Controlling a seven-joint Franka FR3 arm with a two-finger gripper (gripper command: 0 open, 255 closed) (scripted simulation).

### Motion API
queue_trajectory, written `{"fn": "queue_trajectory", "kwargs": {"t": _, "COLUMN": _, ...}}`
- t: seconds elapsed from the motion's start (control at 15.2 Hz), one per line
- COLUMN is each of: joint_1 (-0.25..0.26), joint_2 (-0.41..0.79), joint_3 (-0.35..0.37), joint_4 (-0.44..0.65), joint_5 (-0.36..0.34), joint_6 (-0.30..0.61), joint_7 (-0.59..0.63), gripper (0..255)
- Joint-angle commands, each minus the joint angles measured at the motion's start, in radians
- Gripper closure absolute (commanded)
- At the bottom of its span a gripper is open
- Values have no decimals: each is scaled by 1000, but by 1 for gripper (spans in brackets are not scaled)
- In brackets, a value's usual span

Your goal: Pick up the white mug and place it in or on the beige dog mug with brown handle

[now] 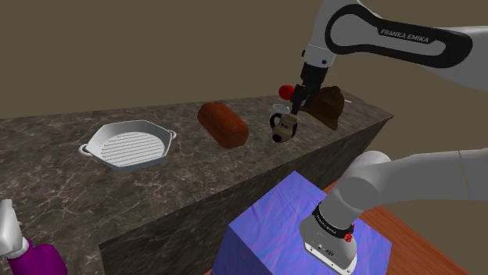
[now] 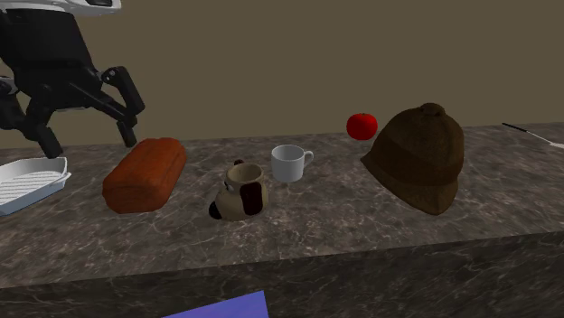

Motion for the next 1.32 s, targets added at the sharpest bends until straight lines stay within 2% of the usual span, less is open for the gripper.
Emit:
{"fn": "queue_trajectory", "kwargs": {"t": 0.0, "joint_1": 0, "joint_2": 0, "joint_3": 0, "joint_4": 0, "joint_5": 0, "joint_6": 0, "joint_7": 0, "gripper": 0}}
{"fn": "queue_trajectory", "kwargs": {"t": 0.66, "joint_1": -48, "joint_2": 276, "joint_3": -165, "joint_4": 58, "joint_5": -92, "joint_6": 243, "joint_7": -166, "gripper": 0}}
{"fn": "queue_trajectory", "kwargs": {"t": 0.99, "joint_1": -60, "joint_2": 444, "joint_3": -240, "joint_4": 137, "joint_5": -96, "joint_6": 346, "joint_7": -253, "gripper": 0}}
{"fn": "queue_trajectory", "kwargs": {"t": 1.25, "joint_1": -68, "joint_2": 589, "joint_3": -294, "joint_4": 222, "joint_5": -73, "joint_6": 414, "joint_7": -329, "gripper": 0}}
